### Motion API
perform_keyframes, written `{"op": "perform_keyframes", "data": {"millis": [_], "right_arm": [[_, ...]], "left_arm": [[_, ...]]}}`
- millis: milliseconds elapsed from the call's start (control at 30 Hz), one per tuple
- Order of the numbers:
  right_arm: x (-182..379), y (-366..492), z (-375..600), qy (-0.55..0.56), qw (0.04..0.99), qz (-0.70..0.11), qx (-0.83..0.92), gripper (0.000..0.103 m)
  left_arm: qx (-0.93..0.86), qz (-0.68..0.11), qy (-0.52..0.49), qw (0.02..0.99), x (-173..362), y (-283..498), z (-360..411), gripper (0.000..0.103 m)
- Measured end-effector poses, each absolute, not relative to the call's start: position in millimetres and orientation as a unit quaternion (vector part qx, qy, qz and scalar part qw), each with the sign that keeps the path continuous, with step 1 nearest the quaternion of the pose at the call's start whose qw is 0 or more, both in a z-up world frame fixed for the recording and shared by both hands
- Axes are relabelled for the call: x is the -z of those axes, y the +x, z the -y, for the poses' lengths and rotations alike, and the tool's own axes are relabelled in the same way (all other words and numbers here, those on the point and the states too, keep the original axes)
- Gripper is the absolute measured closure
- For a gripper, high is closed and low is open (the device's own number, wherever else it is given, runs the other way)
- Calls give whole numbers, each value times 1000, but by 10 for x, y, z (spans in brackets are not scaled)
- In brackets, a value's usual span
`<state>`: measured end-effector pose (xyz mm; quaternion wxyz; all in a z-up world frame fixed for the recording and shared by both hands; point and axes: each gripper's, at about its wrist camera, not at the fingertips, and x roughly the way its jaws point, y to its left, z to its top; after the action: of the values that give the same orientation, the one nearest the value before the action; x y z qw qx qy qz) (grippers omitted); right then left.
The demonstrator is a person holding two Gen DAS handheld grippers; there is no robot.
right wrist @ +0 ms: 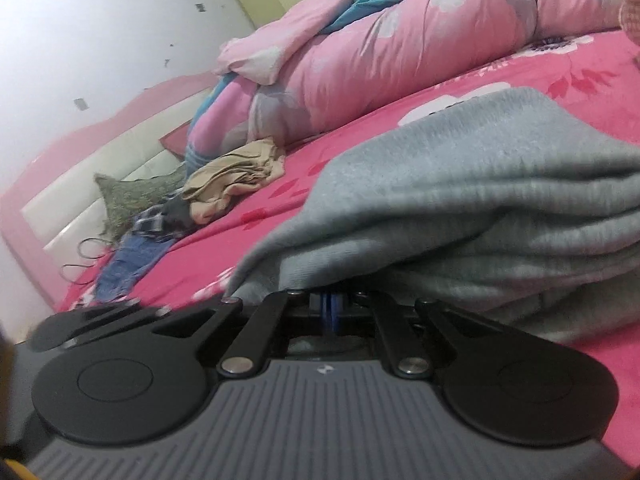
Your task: Fold clothes
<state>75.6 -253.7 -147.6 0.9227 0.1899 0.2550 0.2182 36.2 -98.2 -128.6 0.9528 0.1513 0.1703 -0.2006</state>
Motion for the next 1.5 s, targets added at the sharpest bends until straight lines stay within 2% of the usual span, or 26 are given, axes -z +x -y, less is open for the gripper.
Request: {"op": "perform_keyframes", "data": {"millis": [33, 133, 200, 267, 300, 333, 433, 600, 800, 900, 933, 1000, 1067, 1133, 1167, 1233, 1300, 1333, 1367, 1500], "right_arm": [[1481, 771, 2505, 182, 926, -253, -213, 103], [1453, 690, 2520, 161, 933, -248, -207, 103], [1402, 546, 2566, 142, 941, -232, -203, 101], [1359, 398, 2593, 120, 944, -219, -213, 99], [1339, 325, 2605, 109, 946, -213, -220, 99], [1331, 295, 2594, 99, 945, -214, -228, 99], [1355, 382, 2502, 75, 940, -236, -234, 99], [1438, 756, 2416, 125, 929, -264, -226, 103], [1400, 467, 2570, 147, 931, -250, -220, 99], [1436, 601, 2601, 179, 928, -256, -203, 99], [1463, 688, 2593, 198, 923, -261, -200, 100], [1515, 828, 2548, 236, 914, -267, -194, 102], [1488, 740, 2545, 224, 921, -257, -189, 101], [1452, 624, 2553, 207, 929, -245, -184, 100], [1434, 566, 2556, 198, 933, -239, -182, 99], [1383, 430, 2633, 177, 945, -219, -168, 99], [1360, 369, 2725, 161, 954, -206, -146, 99], [1368, 382, 2774, 157, 957, -206, -127, 102], [1386, 411, 2825, 158, 959, -207, -109, 102], [1448, 446, 2992, 191, 961, -188, -63, 103]], "left_arm": [[202, -171, 154, 952, 1287, 364, 986, 95], [204, -175, 159, 950, 1294, 364, 995, 80], [203, -172, 166, 950, 1300, 361, 1010, 77], [201, -169, 168, 950, 1309, 372, 1020, 78], [199, -168, 165, 951, 1308, 378, 1014, 82], [198, -166, 160, 953, 1302, 378, 1002, 91], [203, -162, 166, 951, 1294, 342, 1000, 96], [204, -158, 176, 950, 1278, 296, 986, 96], [212, -150, 180, 949, 1283, 279, 978, 96], [213, -152, 185, 947, 1295, 276, 971, 96], [211, -153, 186, 947, 1288, 273, 974, 95], [209, -154, 189, 947, 1269, 272, 989, 84], [206, -152, 194, 947, 1253, 270, 1005, 67], [205, -143, 198, 948, 1256, 273, 1039, 58], [205, -143, 201, 947, 1267, 289, 1069, 58], [205, -143, 208, 946, 1292, 320, 1127, 59], [200, -148, 216, 944, 1323, 343, 1166, 71], [194, -150, 219, 945, 1325, 351, 1164, 85], [188, -153, 221, 945, 1327, 358, 1162, 89], [179, -154, 232, 944, 1334, 343, 1145, 89]]}}
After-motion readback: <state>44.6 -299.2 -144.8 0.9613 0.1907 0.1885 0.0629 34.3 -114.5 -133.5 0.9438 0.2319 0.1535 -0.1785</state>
